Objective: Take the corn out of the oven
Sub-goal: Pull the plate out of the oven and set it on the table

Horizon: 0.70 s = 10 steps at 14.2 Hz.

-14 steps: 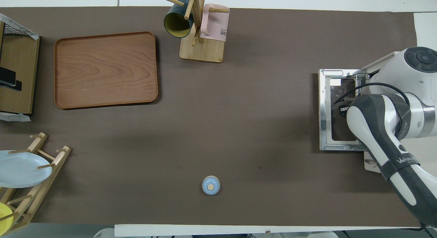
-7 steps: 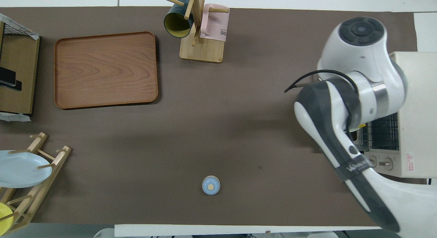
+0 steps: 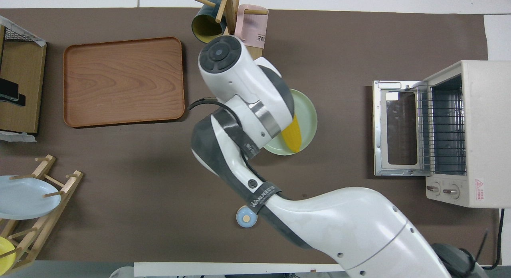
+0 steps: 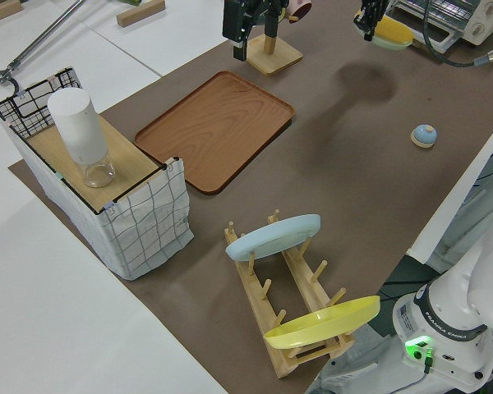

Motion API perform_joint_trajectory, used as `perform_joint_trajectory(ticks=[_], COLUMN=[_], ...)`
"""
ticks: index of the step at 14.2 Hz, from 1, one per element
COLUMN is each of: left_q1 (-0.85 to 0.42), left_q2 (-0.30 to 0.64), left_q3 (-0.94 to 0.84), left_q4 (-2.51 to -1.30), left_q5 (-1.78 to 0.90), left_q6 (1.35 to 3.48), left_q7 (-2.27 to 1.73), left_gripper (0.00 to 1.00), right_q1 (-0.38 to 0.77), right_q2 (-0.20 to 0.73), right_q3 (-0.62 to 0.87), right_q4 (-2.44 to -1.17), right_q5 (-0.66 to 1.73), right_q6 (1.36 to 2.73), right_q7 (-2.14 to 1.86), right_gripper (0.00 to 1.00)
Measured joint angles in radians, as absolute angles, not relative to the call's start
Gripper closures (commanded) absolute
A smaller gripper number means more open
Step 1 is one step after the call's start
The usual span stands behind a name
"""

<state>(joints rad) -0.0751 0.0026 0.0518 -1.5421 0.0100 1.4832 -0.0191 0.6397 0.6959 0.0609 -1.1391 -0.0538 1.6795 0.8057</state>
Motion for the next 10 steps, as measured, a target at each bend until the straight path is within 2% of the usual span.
perform_joint_trajectory(ticks=[2,3,4,5,6,10], left_q1=[-0.076,-0.077,-0.077,-0.076,-0.075,-0.063], left_q2=[0.003,0.003,0.003,0.003,0.002,-0.012], left_q3=[0.047,0.045,0.043,0.044,0.046,0.056], left_q4=[-1.542,-1.542,-1.542,-1.542,-1.542,-1.580], left_q5=[0.010,0.010,0.010,0.010,0.010,0.010], left_q6=[1.483,1.483,1.483,1.483,1.483,1.495], left_q7=[-0.019,-0.019,-0.019,-0.019,-0.019,-0.040], left_gripper=[0.00,0.00,0.00,0.00,0.00,0.00], right_q1=[0.673,0.685,0.693,0.696,0.694,0.670], right_q2=[0.750,0.768,0.782,0.792,0.795,0.763], right_q3=[0.076,0.078,0.080,0.080,0.080,0.069], right_q4=[-1.111,-1.106,-1.103,-1.102,-1.100,-1.058], right_q5=[-0.054,-0.054,-0.052,-0.043,-0.030,-0.023], right_q6=[1.783,1.813,1.837,1.855,1.863,1.863], right_q7=[0.869,0.895,0.915,0.927,0.931,0.932], right_gripper=[0.98,0.89,0.65,0.31,0.00,0.00])
